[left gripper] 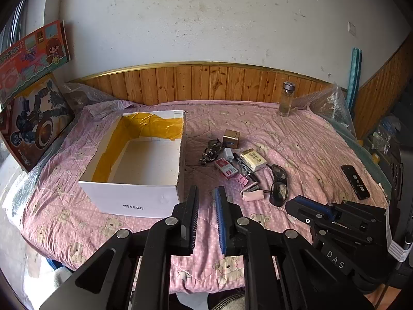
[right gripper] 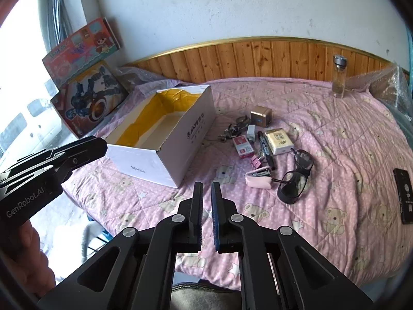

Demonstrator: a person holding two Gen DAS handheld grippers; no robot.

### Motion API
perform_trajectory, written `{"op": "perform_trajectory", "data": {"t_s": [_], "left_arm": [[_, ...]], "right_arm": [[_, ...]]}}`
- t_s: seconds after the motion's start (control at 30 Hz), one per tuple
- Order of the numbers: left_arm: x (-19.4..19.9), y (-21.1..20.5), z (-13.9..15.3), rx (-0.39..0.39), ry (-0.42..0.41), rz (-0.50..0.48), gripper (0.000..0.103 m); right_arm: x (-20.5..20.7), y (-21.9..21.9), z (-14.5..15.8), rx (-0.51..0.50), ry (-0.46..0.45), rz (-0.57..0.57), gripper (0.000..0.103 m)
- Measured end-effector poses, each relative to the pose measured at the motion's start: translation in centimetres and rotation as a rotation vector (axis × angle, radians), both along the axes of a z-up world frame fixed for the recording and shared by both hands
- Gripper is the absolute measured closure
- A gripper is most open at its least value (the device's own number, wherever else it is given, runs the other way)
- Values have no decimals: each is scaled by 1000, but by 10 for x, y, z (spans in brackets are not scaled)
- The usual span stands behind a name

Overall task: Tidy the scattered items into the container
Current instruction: 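Move both tools toward the scattered items beside the white box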

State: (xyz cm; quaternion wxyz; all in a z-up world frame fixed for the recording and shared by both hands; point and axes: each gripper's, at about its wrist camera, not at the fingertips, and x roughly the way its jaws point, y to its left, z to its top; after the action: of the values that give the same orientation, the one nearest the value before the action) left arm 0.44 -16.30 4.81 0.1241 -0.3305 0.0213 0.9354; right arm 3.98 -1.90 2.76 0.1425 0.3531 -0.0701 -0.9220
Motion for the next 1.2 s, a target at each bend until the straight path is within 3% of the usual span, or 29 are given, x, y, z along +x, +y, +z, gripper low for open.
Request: {"op": "perform_trajectory", "data": {"t_s": [0.3,0.37,0.4,0.43,0.5,0.57,1.2], "left_arm": [[-6,3,-3,-4,-20,8,94],[-11,2,-6,-7,-37,12,88],[-13,2,-7,-6,-43,13,77],[-14,1,-9,-7,-47,15,63],[-17,-2,-11,-3,-48,19,47],[-22,-4,-14,3,-53,19,41],[-87,11,-59,57,-191,5,40]], "right_arm": [[-2,-7,2,-4,20,8,94],[-5,-7,1,-9,16,-3,75],[-7,-7,0,-16,15,-6,55],[-10,-6,-1,-16,15,-17,48],[-16,-6,-4,-15,1,-26,48],[-21,-4,-9,-28,-17,-32,48],[-62,47,-61,-113,-181,-130,48]]}}
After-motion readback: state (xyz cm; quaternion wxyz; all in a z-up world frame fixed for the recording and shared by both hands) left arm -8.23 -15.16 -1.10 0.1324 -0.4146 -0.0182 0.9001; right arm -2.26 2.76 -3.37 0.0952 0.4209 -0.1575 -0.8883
